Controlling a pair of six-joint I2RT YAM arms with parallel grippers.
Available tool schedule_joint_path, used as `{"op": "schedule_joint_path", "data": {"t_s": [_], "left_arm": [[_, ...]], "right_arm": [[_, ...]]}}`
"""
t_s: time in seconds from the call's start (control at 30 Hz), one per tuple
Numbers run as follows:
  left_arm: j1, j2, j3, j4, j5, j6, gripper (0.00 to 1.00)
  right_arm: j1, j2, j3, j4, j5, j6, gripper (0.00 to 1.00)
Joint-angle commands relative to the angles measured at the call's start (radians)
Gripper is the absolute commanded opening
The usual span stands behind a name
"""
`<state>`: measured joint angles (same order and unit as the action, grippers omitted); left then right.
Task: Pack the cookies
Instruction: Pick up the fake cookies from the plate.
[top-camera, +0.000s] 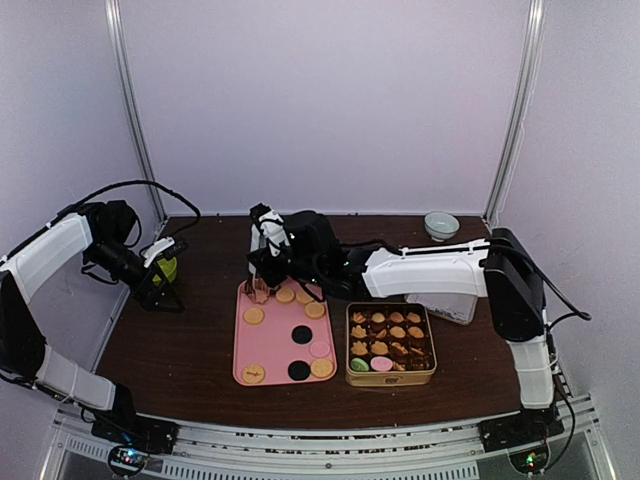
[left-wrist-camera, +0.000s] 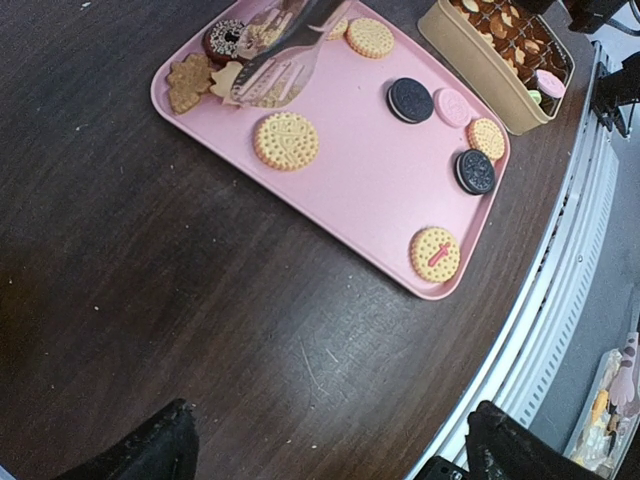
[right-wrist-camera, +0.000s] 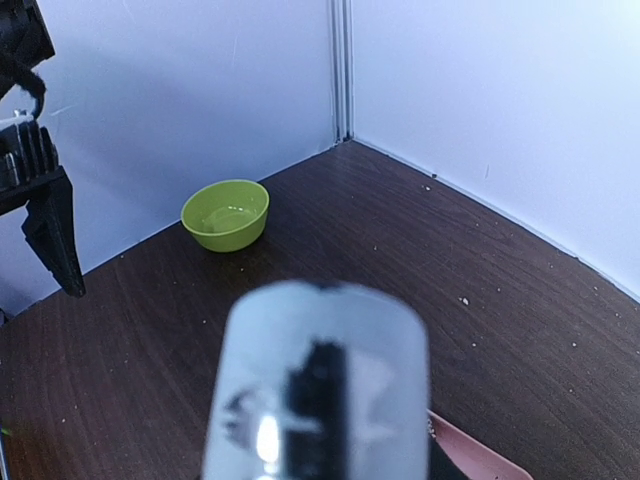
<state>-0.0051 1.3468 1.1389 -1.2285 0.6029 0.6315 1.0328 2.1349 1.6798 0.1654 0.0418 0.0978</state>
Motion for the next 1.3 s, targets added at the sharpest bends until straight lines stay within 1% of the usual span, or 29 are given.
{"op": "schedule_joint_path", "data": {"t_s": [0.0, 0.23, 0.37, 0.53, 0.7, 0.77, 1.07, 1.27], "left_arm": [[0.01, -0.005, 0.018, 0.0, 0.018, 0.019, 0.96], [0.009, -0.009, 0.015, -0.002, 0.012, 0.023, 0.96], [0.009, -0.008, 0.013, -0.003, 0.011, 0.023, 0.96], [0.009, -0.007, 0.016, -0.005, 0.012, 0.023, 0.96], [0.01, -0.002, 0.018, -0.005, 0.017, 0.022, 0.96], [0.01, -0.002, 0.016, -0.004, 0.019, 0.02, 0.96], [0.009, -0.007, 0.015, -0.007, 0.017, 0.022, 0.95], [0.01, -0.004, 0.018, -0.008, 0.022, 0.022, 0.95]], "right_arm": [[0.003, 0.037, 0.091, 0.054, 0.007, -0.003, 0.37], [0.001, 0.106, 0.156, 0.003, 0.032, -0.03, 0.39], [0.001, 0.12, 0.137, -0.01, 0.038, -0.031, 0.42], [0.002, 0.104, 0.088, 0.0, 0.028, -0.02, 0.42], [0.003, 0.098, 0.079, 0.003, 0.029, -0.021, 0.42], [0.002, 0.1, 0.086, 0.005, 0.033, -0.02, 0.4], [0.002, 0.068, 0.108, -0.007, 0.044, -0.032, 0.2], [0.0, -0.035, 0.054, -0.002, 0.044, -0.055, 0.18]]}}
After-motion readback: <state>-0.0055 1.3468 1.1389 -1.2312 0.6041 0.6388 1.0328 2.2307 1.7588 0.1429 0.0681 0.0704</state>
